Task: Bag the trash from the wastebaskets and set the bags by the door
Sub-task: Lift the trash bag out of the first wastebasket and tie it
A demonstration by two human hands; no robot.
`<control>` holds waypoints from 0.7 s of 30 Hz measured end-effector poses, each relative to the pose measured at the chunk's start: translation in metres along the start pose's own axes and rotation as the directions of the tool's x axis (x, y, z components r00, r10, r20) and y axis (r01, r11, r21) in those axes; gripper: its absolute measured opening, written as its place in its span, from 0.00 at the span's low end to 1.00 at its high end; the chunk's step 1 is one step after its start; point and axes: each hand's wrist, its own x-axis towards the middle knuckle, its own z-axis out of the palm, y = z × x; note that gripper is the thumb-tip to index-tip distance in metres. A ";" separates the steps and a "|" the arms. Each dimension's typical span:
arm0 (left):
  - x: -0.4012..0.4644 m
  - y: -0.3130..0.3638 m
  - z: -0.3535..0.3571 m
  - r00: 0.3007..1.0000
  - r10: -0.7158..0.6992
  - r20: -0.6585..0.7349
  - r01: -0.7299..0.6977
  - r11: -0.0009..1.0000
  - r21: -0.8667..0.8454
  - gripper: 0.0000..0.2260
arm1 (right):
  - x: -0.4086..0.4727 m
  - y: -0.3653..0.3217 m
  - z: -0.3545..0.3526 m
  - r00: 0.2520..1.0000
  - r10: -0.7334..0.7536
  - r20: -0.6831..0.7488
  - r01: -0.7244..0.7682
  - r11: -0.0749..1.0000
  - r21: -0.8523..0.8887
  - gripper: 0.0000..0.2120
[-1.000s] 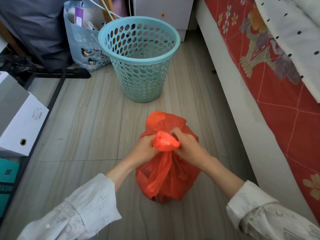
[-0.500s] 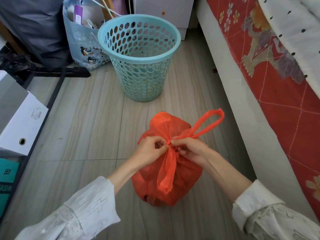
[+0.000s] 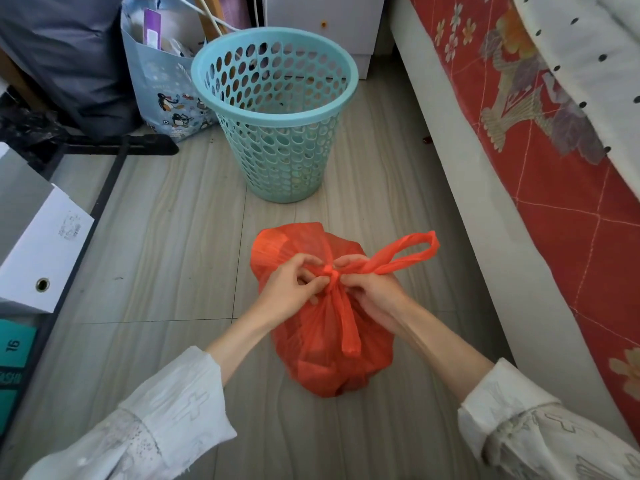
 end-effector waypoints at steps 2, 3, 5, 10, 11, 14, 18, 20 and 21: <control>0.000 0.001 -0.001 0.999 0.017 0.044 -0.018 1.000 0.024 0.09 | 0.000 0.001 0.001 0.998 -0.056 -0.024 0.054 0.994 -0.093 0.15; 0.000 0.002 -0.001 0.999 0.023 0.035 -0.025 0.999 0.036 0.09 | 0.000 0.002 0.001 0.995 -0.084 -0.050 0.076 0.987 -0.141 0.15; 0.002 0.001 -0.003 0.999 0.042 -0.023 -0.040 0.996 0.076 0.07 | 0.001 0.002 0.001 0.987 -0.132 -0.097 0.106 0.967 -0.232 0.14; 0.005 0.004 -0.001 0.993 0.113 -0.045 -0.101 0.971 0.218 0.10 | 0.004 -0.003 0.000 0.987 -0.125 -0.104 0.098 0.967 -0.235 0.09; 0.005 0.005 0.000 0.993 0.114 -0.030 -0.103 0.960 0.262 0.09 | 0.004 -0.003 -0.001 0.985 -0.134 -0.105 0.103 0.961 -0.257 0.08; 0.003 0.006 -0.002 0.990 0.135 0.036 -0.138 0.896 0.423 0.08 | 0.006 -0.004 -0.002 0.984 -0.126 -0.128 0.083 0.951 -0.297 0.07; -0.003 0.010 -0.005 0.940 0.276 0.201 -0.340 0.728 0.594 0.11 | 0.019 -0.010 -0.015 0.934 -0.178 -0.311 0.004 0.873 -0.488 0.10; -0.005 0.011 -0.005 0.905 0.339 0.257 -0.422 0.642 0.640 0.12 | 0.025 -0.013 -0.019 0.921 -0.163 -0.355 -0.042 0.862 -0.505 0.09; -0.005 0.011 -0.005 0.894 0.357 0.270 -0.442 0.610 0.658 0.12 | 0.026 -0.014 -0.021 0.917 -0.150 -0.368 -0.061 0.861 -0.505 0.06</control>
